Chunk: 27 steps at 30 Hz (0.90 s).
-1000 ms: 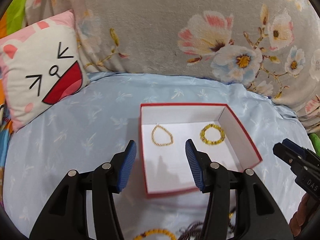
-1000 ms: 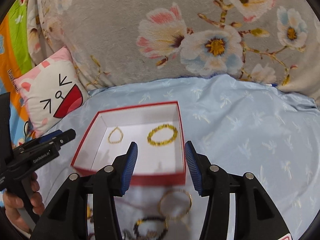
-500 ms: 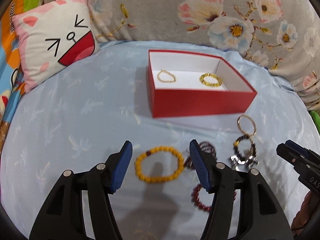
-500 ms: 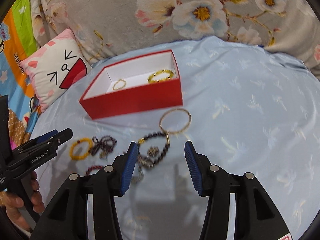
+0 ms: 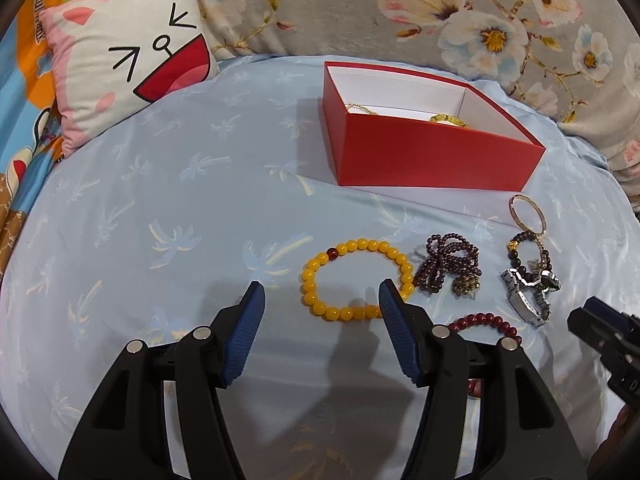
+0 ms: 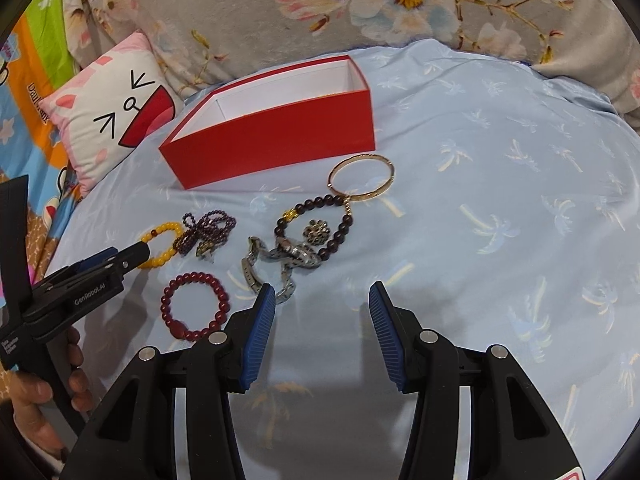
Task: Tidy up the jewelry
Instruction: 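Move both open tools back toward the remaining jewelry, then grasp the orange round-bead bracelet with the left tool while the right tool grasps the silver watch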
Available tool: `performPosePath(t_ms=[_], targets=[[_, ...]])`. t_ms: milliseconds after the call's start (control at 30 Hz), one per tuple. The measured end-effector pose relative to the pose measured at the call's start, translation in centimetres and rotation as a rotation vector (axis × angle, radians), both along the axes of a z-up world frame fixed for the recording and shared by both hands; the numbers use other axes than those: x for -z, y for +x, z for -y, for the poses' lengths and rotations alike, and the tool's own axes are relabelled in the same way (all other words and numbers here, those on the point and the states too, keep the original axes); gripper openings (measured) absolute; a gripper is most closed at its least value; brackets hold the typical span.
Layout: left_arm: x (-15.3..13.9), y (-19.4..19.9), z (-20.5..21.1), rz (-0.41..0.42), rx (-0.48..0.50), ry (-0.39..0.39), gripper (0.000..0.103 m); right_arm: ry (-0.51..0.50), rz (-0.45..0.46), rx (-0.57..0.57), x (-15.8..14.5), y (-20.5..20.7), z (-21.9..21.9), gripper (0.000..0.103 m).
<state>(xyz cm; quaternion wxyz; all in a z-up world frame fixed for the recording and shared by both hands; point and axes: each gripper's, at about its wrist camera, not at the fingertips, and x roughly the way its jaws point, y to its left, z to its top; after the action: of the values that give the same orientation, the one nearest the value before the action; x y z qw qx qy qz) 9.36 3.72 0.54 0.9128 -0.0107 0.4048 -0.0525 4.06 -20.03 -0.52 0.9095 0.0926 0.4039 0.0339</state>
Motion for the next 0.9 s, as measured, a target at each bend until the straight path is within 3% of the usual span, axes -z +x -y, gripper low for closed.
performPosePath(t_ms=[167,367,433,500,667,900], targets=[[0.4,0.6,-0.3,-0.016,-0.004,-0.007,0.054,0.012,-0.012,-0.007,0.6,0.2,-0.6,0.048],[0.6,1.1,0.0,-0.021,0.003,0.002,0.044,0.010,-0.014,-0.007,0.6,0.5,-0.7,0.048],[0.6,1.3,0.1,-0.020,0.013,-0.001,0.040,0.018,-0.016,-0.005,0.7,0.6,-0.6,0.048],[0.6,1.5,0.1,-0.019,0.023,-0.009,0.028,0.025,-0.018,-0.002,0.7,0.9,-0.6,0.048],[0.7,1.8,0.0,-0.021,0.033,-0.032,0.016,0.028,-0.017,-0.003,0.6,1.5,-0.7,0.047],[0.4,1.2,0.6,-0.024,0.072,-0.061,0.017,0.025,-0.012,-0.014,0.5,1.9,-1.2,0.047]])
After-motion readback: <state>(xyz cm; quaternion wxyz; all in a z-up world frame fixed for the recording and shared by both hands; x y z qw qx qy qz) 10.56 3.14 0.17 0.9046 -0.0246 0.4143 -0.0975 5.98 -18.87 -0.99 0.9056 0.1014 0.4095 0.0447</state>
